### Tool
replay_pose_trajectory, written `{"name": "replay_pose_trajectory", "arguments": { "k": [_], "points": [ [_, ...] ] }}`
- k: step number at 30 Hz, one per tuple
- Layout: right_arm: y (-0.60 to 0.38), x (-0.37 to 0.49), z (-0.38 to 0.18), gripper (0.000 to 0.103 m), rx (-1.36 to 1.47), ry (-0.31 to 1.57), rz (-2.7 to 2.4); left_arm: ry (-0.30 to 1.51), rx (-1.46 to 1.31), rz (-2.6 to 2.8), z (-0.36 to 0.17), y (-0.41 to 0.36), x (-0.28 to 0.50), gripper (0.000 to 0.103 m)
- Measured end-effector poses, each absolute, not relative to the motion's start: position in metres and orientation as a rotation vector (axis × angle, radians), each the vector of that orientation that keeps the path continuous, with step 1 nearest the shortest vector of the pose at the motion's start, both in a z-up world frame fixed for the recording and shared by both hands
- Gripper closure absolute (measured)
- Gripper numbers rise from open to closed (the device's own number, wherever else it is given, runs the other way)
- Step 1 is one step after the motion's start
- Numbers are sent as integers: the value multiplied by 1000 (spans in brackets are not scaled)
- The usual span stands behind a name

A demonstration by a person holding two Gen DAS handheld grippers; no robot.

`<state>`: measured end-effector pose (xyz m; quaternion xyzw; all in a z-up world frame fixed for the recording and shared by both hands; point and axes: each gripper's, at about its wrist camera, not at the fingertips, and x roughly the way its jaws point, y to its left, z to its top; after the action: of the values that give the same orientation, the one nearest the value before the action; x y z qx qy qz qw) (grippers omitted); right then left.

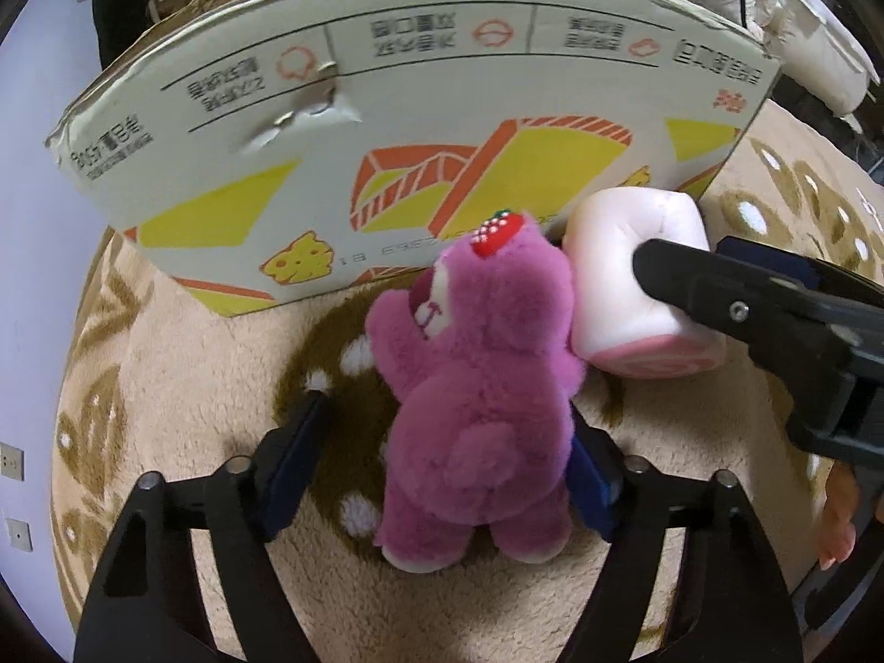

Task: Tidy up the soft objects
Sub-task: 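Grasp the pink bear with the left tool while the right tool grasps the pink roll plush, then lift the bear and roll plush over the box and release both inside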

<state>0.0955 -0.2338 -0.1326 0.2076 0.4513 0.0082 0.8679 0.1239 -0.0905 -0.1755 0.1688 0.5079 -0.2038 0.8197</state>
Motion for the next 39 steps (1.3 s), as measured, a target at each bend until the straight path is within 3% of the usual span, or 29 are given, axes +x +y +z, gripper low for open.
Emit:
{"name": "replay_pose_trajectory", "arguments": {
  "k": [4,6,9,20,39],
  "points": [
    [-233,96,-131,12,432,950,4,1080,356,-455,-174,-93,121,39],
    [-230,96,-131,26,439,946,9,1083,351,-457,-173,-97,117,41],
    [-226,96,-128,39,437,944,36,1100,334,-454,-171,-95,116,46],
    [-211,88,-119,68,354,927,74,1111,321,-440,-155,-90,116,55],
    [-227,54,-82,72,334,809,-12,937,316,-442,-96,-88,67,56]
  ]
}}
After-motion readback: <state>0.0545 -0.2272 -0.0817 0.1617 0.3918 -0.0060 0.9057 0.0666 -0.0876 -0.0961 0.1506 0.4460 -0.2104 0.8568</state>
